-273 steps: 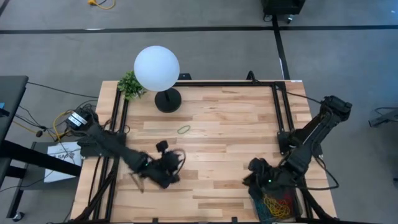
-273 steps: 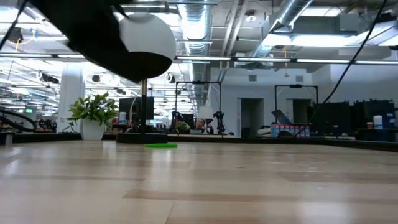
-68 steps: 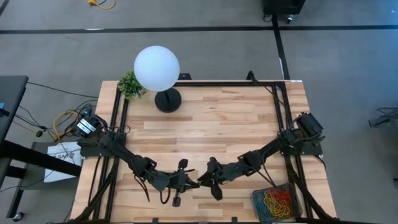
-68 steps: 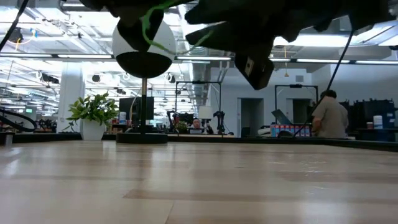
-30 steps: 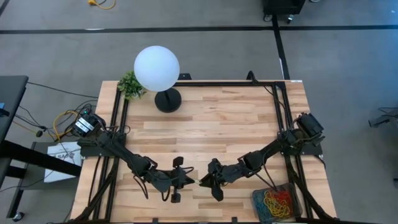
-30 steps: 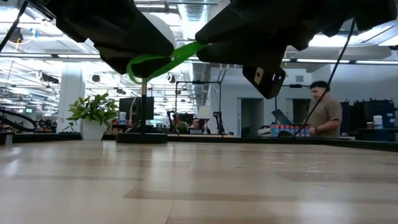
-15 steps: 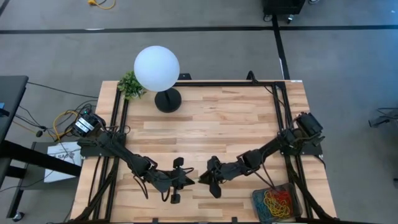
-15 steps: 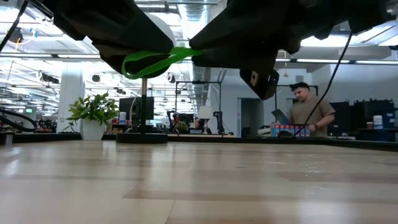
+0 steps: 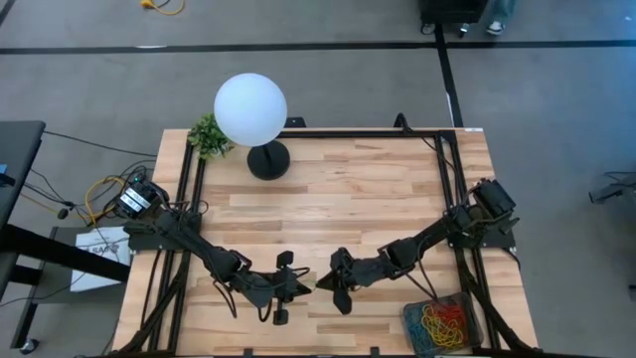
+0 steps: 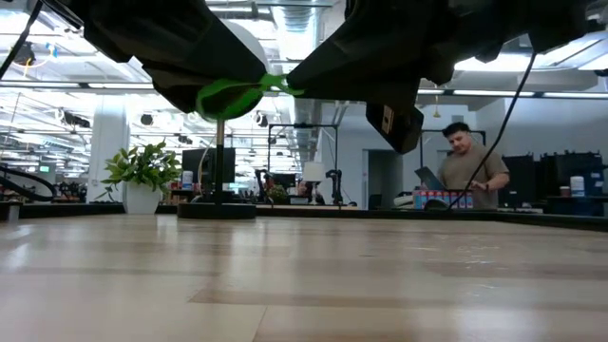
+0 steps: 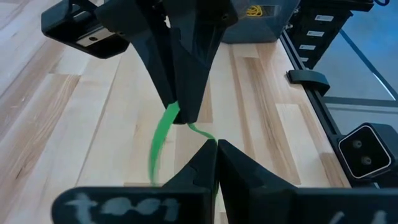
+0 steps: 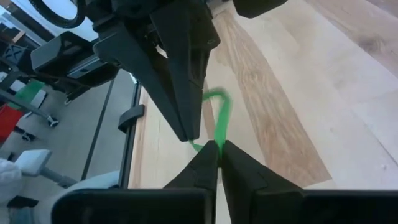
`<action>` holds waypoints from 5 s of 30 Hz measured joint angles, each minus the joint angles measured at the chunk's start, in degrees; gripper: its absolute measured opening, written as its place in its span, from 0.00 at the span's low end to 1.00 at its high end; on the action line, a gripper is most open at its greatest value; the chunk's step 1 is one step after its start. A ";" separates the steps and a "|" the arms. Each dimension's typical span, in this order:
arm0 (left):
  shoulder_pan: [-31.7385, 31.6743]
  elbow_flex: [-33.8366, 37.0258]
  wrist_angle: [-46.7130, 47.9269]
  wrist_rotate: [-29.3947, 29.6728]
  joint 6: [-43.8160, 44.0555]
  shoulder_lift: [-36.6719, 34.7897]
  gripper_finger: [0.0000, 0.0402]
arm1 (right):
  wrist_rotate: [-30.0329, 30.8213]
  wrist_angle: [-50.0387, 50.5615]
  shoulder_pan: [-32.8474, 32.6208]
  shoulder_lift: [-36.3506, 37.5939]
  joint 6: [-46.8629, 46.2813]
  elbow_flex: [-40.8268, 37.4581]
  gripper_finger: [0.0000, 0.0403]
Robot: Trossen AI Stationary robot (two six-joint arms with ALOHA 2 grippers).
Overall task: Pick and place items into bin
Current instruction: Put the green rubber band into the black bin, then return to Home Position
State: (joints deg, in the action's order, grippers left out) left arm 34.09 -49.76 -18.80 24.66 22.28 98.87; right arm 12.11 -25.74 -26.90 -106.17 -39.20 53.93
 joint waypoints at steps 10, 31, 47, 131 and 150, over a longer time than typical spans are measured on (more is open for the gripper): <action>0.00 0.00 0.30 0.09 0.00 0.00 0.01 | -0.03 0.55 0.01 0.00 0.15 0.00 0.01; -0.17 0.02 5.24 1.55 3.91 0.66 0.20 | -28.96 16.74 0.74 1.34 -18.61 -0.05 0.00; -0.17 0.02 8.01 1.51 5.22 0.66 0.20 | -31.05 61.97 -6.39 22.33 -48.16 -0.02 0.00; -1.90 0.00 46.79 -0.21 14.48 -46.69 0.20 | 25.43 67.23 -21.87 51.84 -20.03 -0.02 0.12; 3.35 38.21 10.66 -17.08 -5.30 -94.81 0.20 | 9.08 8.12 -16.40 70.69 26.95 -34.22 0.12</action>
State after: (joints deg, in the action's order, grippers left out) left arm 37.44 -11.55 -8.14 7.59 16.99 4.06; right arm 21.19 -17.61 -43.30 -35.48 -12.25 19.71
